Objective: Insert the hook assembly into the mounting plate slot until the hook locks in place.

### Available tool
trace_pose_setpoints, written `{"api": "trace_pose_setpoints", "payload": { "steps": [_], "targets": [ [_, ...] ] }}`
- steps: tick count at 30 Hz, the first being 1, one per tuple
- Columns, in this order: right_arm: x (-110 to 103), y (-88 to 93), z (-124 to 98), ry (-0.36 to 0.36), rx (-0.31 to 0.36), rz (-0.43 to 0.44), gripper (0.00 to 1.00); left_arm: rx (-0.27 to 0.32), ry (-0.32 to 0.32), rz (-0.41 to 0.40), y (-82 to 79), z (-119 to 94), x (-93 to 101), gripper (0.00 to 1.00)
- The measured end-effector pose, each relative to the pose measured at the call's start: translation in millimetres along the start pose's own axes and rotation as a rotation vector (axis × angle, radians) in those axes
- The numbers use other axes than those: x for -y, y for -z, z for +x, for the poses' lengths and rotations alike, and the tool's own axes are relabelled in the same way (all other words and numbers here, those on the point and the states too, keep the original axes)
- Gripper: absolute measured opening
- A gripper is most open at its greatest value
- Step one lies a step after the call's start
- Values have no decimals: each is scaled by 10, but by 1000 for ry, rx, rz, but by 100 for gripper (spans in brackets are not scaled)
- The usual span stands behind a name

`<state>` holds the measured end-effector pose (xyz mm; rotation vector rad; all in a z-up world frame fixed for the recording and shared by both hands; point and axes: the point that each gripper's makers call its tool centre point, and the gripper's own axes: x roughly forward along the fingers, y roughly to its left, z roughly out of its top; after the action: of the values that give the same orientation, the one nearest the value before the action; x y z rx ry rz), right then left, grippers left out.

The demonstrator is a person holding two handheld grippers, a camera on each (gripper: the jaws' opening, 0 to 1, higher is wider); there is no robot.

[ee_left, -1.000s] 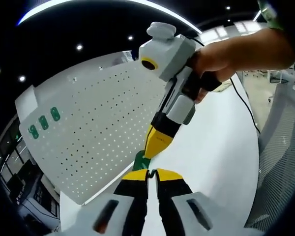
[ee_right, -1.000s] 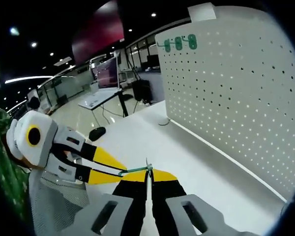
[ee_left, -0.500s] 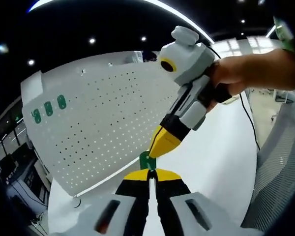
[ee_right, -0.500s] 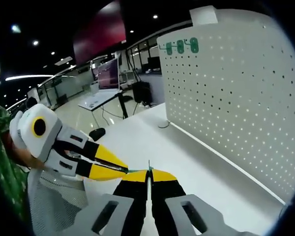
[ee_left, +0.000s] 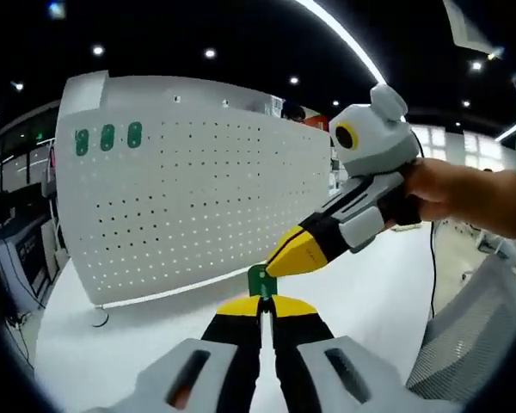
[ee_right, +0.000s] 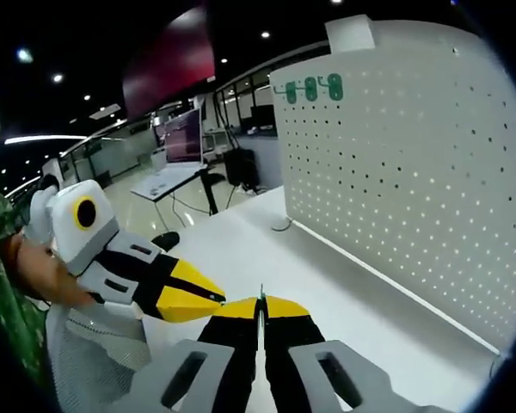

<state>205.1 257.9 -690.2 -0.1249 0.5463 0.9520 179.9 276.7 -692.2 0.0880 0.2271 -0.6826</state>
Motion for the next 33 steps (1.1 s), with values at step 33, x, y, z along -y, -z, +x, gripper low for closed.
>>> {"api": "trace_pose_setpoints", "payload": {
  "steps": [33],
  "targets": [
    [-283, -206, -57, -90, 53, 89, 0, 65, -54, 123, -172, -55, -51, 4]
  ]
}}
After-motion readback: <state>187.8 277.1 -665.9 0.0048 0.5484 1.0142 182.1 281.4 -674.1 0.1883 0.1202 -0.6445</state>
